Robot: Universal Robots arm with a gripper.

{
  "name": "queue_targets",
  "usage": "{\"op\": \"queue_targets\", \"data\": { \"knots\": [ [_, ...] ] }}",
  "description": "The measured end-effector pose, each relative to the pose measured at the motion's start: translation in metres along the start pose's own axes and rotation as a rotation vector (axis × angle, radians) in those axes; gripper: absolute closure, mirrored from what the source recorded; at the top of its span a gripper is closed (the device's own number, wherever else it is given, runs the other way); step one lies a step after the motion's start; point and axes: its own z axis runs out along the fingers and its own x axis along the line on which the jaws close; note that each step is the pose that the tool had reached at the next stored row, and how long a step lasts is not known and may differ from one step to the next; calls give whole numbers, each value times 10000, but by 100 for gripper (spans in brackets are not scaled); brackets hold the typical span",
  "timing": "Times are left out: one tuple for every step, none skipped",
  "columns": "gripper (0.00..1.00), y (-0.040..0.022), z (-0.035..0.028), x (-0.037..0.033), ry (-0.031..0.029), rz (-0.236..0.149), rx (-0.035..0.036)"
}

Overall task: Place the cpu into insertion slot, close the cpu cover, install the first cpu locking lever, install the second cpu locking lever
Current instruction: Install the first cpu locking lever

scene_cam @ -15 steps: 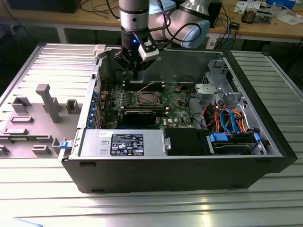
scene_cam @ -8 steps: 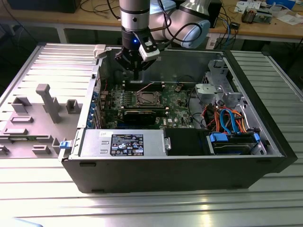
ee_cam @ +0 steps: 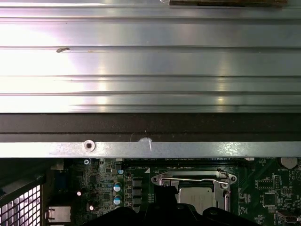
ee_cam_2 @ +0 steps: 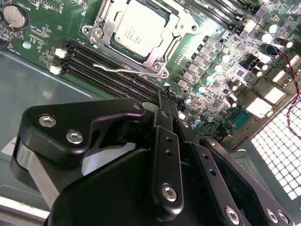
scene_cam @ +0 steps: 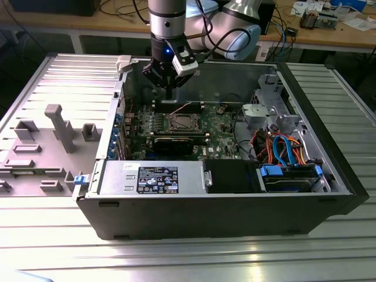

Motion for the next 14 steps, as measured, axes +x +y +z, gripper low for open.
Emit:
{"op": "queue_targets", "data": {
  "knots": [
    [89, 0, 0, 0, -1, 0, 0],
    [89, 1, 1, -1, -1, 2, 0],
    [89, 1, 4, -14, -1, 0, -2],
    [89, 0, 8, -30, 0, -1, -3],
    [89, 0, 17, -65, 0, -1, -4],
    [89, 0, 28, -82, -1, 1, -9],
    [89, 0, 44, -94, 0, 1, -11],
    [89, 0, 57, -104, -1, 1, -12],
    [89, 0, 76, -123, 0, 0, -11],
    [89, 0, 84, -132, 0, 0, -11],
    [89, 0, 91, -141, 0, 0, -11],
    [89, 0, 91, -143, 1, 1, -10],
    [89, 0, 92, -143, 0, 1, -11],
    [89, 0, 92, -143, 0, 0, -11]
  ]
}}
